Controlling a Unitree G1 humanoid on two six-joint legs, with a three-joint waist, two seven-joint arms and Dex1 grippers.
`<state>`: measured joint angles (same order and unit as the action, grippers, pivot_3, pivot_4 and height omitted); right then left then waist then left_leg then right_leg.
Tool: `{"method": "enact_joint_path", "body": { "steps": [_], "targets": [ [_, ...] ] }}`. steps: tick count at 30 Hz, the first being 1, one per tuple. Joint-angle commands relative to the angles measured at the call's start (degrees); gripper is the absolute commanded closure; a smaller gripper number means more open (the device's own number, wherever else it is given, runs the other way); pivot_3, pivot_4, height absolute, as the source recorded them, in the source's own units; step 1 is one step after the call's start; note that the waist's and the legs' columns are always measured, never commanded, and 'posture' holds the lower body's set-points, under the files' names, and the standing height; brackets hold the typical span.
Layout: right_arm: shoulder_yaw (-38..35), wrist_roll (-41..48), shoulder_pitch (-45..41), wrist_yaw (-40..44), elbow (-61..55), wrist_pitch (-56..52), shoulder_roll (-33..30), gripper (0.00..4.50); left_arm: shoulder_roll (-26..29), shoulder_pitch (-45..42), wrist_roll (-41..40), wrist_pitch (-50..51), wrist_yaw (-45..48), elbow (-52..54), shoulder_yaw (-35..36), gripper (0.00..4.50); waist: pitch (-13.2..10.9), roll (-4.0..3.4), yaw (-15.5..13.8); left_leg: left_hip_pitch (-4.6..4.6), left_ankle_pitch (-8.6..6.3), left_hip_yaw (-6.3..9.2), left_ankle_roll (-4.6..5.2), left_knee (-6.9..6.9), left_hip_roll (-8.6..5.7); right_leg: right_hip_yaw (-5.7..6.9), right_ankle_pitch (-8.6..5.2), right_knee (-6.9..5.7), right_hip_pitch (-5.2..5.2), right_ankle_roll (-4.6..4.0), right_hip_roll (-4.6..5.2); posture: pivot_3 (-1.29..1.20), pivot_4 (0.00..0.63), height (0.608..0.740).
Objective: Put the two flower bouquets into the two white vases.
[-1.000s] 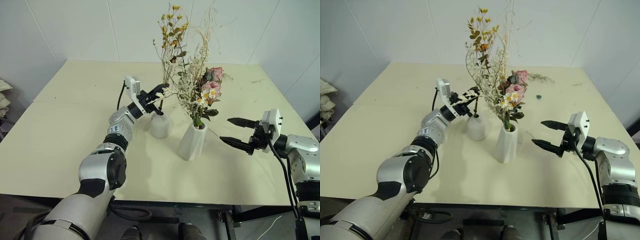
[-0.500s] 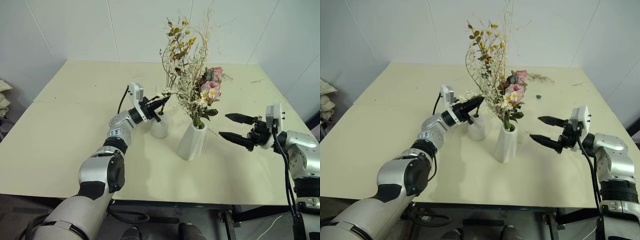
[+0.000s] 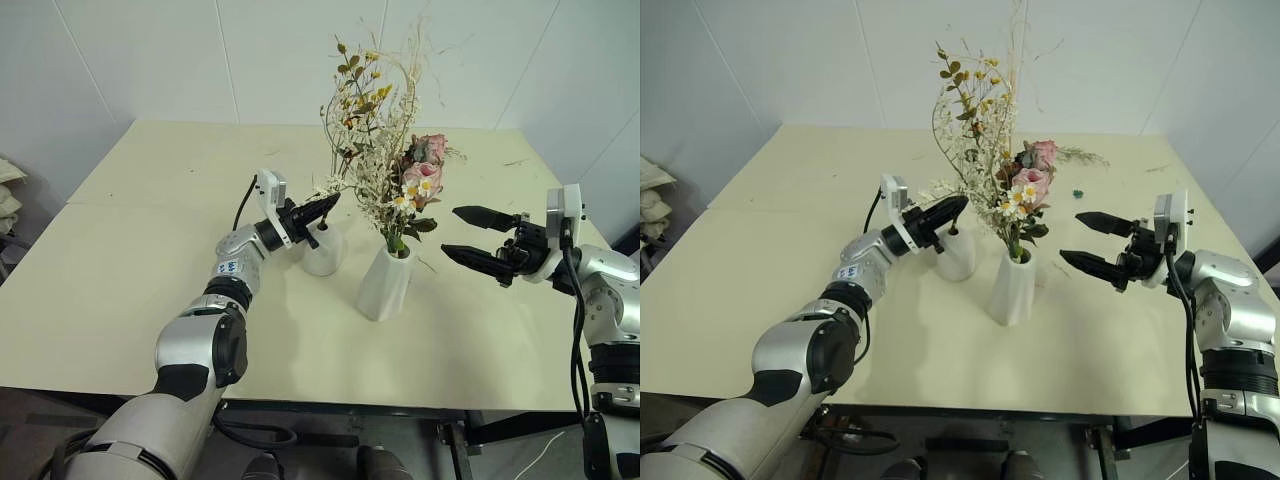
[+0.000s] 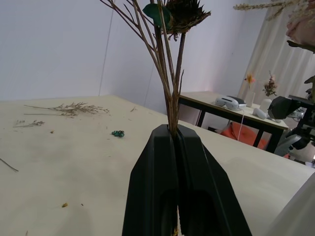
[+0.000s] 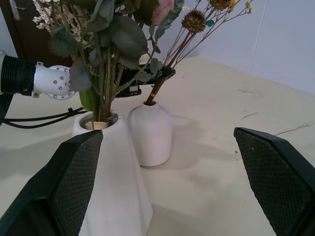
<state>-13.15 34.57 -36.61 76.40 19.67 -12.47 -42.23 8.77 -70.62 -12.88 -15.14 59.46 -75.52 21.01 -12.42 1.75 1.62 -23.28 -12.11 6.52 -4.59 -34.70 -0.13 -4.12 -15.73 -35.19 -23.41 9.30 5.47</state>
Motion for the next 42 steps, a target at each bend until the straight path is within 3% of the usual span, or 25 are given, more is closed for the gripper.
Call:
{"method": "enact_joint_path", "body": {
  "steps": [1,22,25,38,42],
  "targets": [
    [-1.66,0.37,-1.60,1.17,-0.64,0.25,-1.76,0.00,0.15,-0.19,0.37,-0.53,0.55,0.34,-0.50,4.47,0.00,0.00,0.05,0.00,0.00,0.00,0.00,0.00,0.00,0.00,0.00,0.00,0.00,0.00,0.00,0.00,0.150,0.740],
    [-1.47,-1.76,-3.55,2.77,0.58,-0.17,-4.61,0.00,1.02,1.28,-0.06,-0.63,2.02,0.84,-0.91,4.47,0.00,0.00,0.00,0.00,0.00,0.00,0.00,-0.01,0.00,0.00,0.00,-0.01,0.00,0.00,0.00,0.00,0.150,0.740],
    [-1.27,-1.98,-3.94,2.70,0.81,-0.11,-4.56,0.00,1.07,1.35,-0.24,-0.59,2.37,0.99,-0.87,3.83,0.00,0.00,0.01,0.00,0.00,0.00,0.00,0.00,0.00,0.00,0.00,0.00,-0.01,0.00,0.00,0.00,0.150,0.740],
    [-1.66,-1.91,-3.57,4.84,1.12,-1.76,-7.48,0.00,4.02,1.25,1.71,-2.02,6.65,1.81,-3.61,0.01,0.00,0.00,0.13,0.00,0.00,0.00,0.00,0.00,0.00,0.00,0.00,-0.01,-0.01,0.00,0.00,0.00,0.150,0.740],
    [-1.88,-1.84,-3.75,5.83,2.44,-2.29,-8.59,0.00,6.63,1.10,3.67,-2.98,8.39,2.01,-5.99,0.01,0.00,0.00,0.06,0.00,0.00,0.00,0.00,-0.01,0.00,0.00,0.00,-0.01,-0.01,0.00,0.00,0.00,0.150,0.740]
  ]
}}
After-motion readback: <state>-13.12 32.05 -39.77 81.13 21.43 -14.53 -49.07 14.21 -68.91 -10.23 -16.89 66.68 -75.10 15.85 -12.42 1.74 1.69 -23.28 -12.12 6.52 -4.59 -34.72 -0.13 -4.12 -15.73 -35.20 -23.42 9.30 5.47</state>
